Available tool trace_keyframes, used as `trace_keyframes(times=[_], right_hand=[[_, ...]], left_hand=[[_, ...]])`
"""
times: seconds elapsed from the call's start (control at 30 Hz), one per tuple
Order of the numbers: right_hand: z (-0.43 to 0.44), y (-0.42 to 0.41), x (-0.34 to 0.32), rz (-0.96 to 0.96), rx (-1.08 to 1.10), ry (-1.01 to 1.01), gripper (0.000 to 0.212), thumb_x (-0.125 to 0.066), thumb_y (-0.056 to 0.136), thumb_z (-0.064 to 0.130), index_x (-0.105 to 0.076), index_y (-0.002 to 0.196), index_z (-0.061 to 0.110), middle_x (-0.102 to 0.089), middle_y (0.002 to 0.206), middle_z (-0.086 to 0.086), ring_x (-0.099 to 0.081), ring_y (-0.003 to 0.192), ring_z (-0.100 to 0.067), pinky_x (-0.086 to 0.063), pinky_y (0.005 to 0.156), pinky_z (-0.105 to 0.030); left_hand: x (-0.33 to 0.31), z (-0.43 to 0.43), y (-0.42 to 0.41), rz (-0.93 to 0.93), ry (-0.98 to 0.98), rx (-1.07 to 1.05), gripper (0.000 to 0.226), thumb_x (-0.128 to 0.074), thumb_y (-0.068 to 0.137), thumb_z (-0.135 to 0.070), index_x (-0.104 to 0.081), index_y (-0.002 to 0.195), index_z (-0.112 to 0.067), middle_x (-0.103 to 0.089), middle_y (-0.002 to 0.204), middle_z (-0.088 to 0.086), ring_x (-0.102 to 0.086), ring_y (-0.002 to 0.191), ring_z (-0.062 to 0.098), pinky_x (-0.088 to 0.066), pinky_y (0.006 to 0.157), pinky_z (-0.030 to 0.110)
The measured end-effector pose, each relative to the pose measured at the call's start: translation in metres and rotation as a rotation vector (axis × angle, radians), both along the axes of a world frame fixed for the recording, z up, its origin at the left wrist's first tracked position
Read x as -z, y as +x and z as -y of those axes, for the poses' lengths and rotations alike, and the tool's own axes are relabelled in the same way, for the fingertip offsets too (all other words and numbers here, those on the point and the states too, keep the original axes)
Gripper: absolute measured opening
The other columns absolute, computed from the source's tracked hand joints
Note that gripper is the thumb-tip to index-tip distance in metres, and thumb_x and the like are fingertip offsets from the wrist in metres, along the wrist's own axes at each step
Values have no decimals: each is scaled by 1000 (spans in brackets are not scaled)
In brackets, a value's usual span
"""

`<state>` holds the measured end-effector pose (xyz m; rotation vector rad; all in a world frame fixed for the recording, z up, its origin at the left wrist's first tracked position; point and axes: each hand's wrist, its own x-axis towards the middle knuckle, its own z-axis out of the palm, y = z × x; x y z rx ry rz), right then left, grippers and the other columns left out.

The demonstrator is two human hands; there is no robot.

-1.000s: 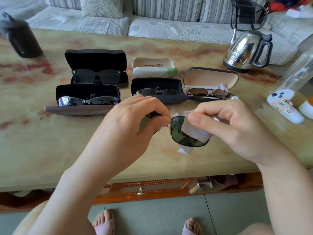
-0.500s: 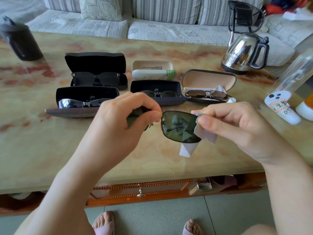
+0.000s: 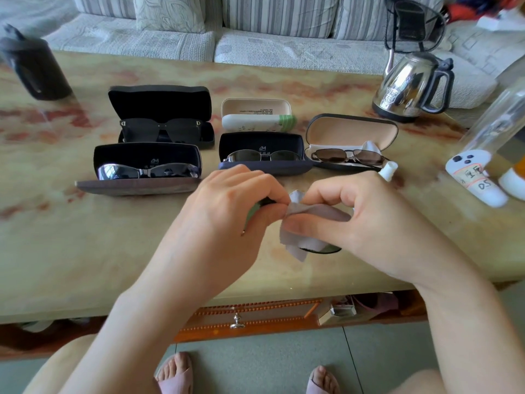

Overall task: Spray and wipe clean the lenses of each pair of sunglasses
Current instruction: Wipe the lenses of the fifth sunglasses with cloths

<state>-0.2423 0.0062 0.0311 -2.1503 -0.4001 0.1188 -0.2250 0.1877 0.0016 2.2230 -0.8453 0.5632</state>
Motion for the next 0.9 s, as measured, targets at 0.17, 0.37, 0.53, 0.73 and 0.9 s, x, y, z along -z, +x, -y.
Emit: trace_keyframes(times=[0.17,0.37,0.53,0.73,0.9], right_hand=[[4,-1,-2,-73,-14,-84,17,-77,75,36,-70,71,21,-67,59,6,-54,58,-8,-41,62,-27],[24,-4,-5,-99,-18,-211,55,-65,56,70,-72,82,22,-72,84,-9,-62,112,-29,-45,97,-56],[22,-1,-2,-109,-6,-150,44,-69,59,65,-72,77,25,-71,75,-6,-68,101,-29,-38,103,-62],[6,-4,8,-87,6,-91,18,-72,75,44,-71,75,26,-73,66,8,-70,75,-1,-23,109,-64],[5,-6,9,23,24,-108,28,-57,74,63,-67,90,42,-72,68,21,-56,102,20,-6,116,-61]], left_hand=[[-2,-3,1,-14,20,28,22,-50,88,-31,-67,83,-18,-46,78,-30,-45,74,4,-40,72,21],[-3,0,-2,-34,13,47,24,-50,87,-34,-67,83,-19,-53,77,-21,-51,77,8,-45,70,27],[-1,4,-3,-29,24,40,22,-50,88,-32,-67,82,-19,-54,77,-19,-50,79,9,-44,73,26],[4,6,-2,31,70,40,22,-51,89,-28,-67,79,-15,-58,75,-15,-50,76,14,-43,83,33],[1,4,-3,5,34,40,20,-52,89,-25,-66,81,-15,-52,78,-18,-48,78,10,-40,77,23]])
